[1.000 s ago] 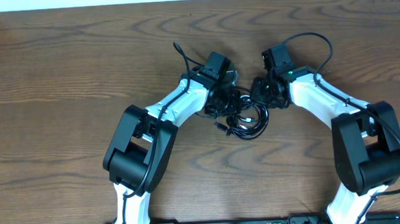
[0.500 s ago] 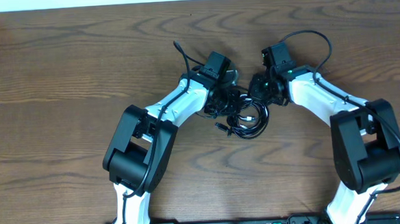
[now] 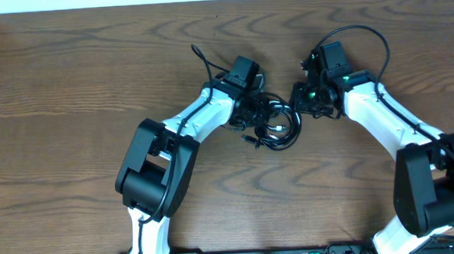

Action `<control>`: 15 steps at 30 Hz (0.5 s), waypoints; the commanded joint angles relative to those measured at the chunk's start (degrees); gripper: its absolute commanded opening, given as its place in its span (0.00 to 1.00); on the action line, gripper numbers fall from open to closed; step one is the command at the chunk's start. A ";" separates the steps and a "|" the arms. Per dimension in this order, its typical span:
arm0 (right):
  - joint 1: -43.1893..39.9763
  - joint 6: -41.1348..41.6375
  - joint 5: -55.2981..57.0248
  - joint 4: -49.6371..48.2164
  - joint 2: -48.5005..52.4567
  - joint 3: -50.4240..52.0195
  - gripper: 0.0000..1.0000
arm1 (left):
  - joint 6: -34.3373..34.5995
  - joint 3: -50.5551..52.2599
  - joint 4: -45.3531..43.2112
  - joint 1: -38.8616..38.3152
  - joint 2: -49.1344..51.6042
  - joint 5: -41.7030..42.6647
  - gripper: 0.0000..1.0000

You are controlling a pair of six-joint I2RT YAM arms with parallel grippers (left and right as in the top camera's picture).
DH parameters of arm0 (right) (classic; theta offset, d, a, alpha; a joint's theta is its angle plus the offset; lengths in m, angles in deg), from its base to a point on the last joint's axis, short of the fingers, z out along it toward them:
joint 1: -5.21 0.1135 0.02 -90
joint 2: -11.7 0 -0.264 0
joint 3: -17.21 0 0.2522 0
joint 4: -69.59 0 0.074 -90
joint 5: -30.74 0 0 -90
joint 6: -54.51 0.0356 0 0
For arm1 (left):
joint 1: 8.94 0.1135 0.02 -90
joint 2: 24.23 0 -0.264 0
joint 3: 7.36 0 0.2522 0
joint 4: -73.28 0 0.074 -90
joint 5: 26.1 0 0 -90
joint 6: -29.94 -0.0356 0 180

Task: Untangle cables

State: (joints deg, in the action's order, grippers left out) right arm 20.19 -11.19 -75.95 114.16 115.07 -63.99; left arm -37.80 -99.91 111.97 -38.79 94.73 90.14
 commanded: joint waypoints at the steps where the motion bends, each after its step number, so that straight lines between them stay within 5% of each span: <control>1: 1.64 0.02 0.74 -1.97 2.69 0.00 0.40 | -1.01 0.11 -0.37 1.66 2.01 -6.38 0.07; 8: 2.27 7.87 0.72 -10.05 7.43 0.02 0.36 | -1.25 0.11 -0.28 1.49 2.01 -6.40 0.08; 15: 4.33 11.39 0.68 -18.38 13.35 0.00 0.22 | -1.25 0.11 -0.39 1.49 2.01 -6.38 0.08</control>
State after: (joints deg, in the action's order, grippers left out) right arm 22.77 -2.76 -74.64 96.91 125.38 -64.03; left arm -38.00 -99.93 111.18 -37.92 94.73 88.83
